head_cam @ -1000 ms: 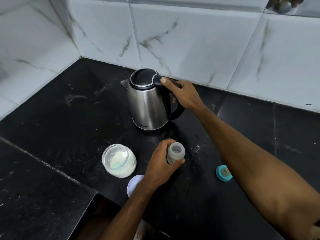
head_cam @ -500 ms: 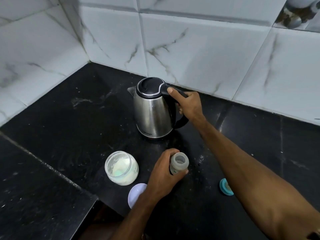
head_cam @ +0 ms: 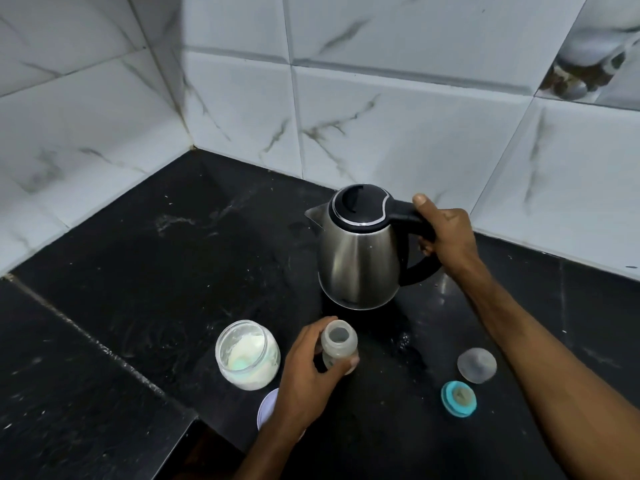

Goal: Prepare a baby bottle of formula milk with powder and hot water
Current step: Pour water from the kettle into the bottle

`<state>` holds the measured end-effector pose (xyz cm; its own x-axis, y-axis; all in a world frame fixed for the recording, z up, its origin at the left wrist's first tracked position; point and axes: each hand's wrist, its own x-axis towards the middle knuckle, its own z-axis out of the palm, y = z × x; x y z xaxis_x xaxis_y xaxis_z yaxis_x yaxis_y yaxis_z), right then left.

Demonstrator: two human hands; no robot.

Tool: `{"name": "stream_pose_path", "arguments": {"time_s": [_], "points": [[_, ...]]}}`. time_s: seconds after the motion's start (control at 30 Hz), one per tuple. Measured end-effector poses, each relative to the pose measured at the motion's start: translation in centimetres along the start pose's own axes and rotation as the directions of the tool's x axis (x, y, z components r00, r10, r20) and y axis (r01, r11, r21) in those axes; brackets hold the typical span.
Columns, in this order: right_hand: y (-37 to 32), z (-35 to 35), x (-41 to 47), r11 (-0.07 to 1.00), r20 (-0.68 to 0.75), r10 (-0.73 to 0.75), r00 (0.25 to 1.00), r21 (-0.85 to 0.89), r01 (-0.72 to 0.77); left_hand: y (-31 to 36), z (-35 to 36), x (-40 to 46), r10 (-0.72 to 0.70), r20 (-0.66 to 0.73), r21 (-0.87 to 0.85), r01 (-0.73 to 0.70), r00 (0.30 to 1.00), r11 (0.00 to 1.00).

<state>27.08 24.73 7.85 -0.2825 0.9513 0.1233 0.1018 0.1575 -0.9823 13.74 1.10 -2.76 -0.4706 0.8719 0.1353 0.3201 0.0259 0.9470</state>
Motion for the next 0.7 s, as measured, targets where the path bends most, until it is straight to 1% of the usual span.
{"name": "stream_pose_path", "arguments": {"time_s": [0.17,0.4,0.53,0.7], "points": [[-0.8,-2.6,-1.8,0.998,0.007,-0.001,1.0,-0.07,0.002,-0.2,-0.5,-0.4,-0.036,-0.044,-0.044,0.034,0.998,0.998],[-2.1,-4.8,-4.2,0.992,0.059,-0.033,0.998,-0.122,0.04,-1.1,-0.6,-1.0,-0.094,-0.038,-0.04,0.093,0.995,0.995],[-2.7,-5.5,-4.6,0.975,0.109,-0.073,0.991,-0.202,0.094,-1.6,-0.7,-0.9,-0.079,-0.009,-0.025,0.079,0.997,0.997],[-3.1,-5.7,-4.8,0.957,0.17,-0.078,0.982,-0.263,0.122,-2.2,-0.9,-0.5,-0.037,-0.038,0.033,0.038,0.999,0.999]]}}
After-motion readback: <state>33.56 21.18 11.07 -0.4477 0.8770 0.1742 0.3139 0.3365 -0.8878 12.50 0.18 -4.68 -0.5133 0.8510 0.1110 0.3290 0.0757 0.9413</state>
